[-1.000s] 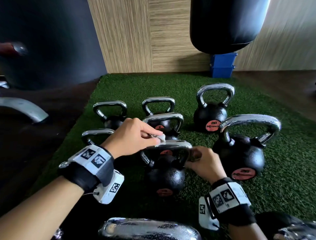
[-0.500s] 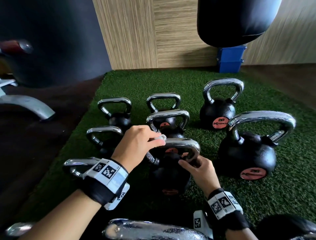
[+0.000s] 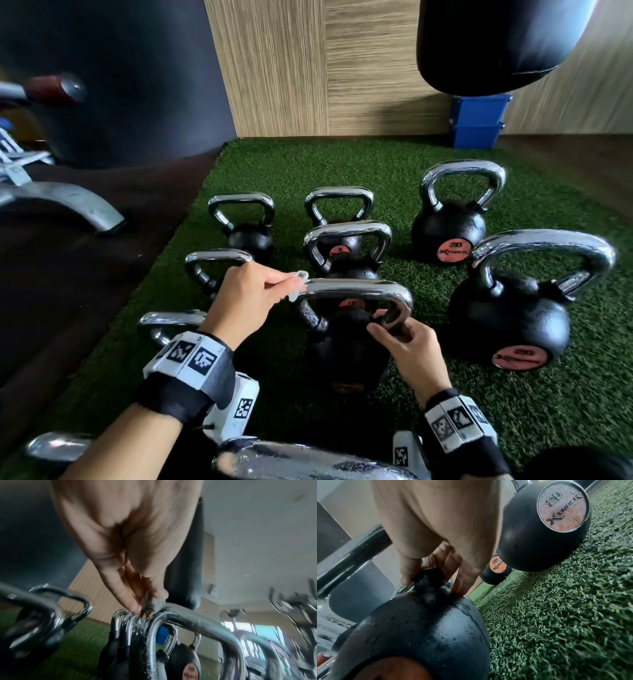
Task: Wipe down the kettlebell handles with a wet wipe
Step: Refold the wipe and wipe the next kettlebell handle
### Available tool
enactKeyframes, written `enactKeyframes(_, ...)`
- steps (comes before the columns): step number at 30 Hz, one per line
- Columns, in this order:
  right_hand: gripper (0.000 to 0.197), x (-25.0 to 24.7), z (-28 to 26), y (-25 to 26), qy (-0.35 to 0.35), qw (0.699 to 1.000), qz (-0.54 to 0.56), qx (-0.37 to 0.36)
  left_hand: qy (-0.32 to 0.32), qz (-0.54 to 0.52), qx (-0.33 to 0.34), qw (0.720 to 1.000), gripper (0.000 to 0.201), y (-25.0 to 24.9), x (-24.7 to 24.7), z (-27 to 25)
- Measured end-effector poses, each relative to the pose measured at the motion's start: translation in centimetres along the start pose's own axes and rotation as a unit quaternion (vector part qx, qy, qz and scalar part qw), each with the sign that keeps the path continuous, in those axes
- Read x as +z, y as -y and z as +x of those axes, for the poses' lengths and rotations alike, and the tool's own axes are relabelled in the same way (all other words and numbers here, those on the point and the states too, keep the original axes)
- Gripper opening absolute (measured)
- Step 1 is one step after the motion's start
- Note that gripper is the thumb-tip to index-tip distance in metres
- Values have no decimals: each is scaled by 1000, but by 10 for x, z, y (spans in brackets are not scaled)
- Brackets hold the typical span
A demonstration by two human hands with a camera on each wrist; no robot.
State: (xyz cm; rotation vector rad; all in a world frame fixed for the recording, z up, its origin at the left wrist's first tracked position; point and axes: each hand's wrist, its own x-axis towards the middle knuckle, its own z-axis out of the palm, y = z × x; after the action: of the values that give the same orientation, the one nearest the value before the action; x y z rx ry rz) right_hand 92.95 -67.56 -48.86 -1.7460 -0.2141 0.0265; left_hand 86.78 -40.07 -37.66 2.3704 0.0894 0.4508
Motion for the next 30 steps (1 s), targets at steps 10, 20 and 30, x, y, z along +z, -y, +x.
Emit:
enactKeyframes(10, 19, 0, -1, 2, -4, 1000, -4, 11, 68, -313, -172, 932, 14, 42, 22, -9)
enactKeyframes(20, 27, -5, -2, 13, 17, 999, -31, 28, 78, -308, -168, 933, 15, 49, 60, -40)
enactKeyframes(30, 28, -25, -31, 32, 47, 976, -211, -18, 67, -174, -152, 971, 18, 35, 64, -6)
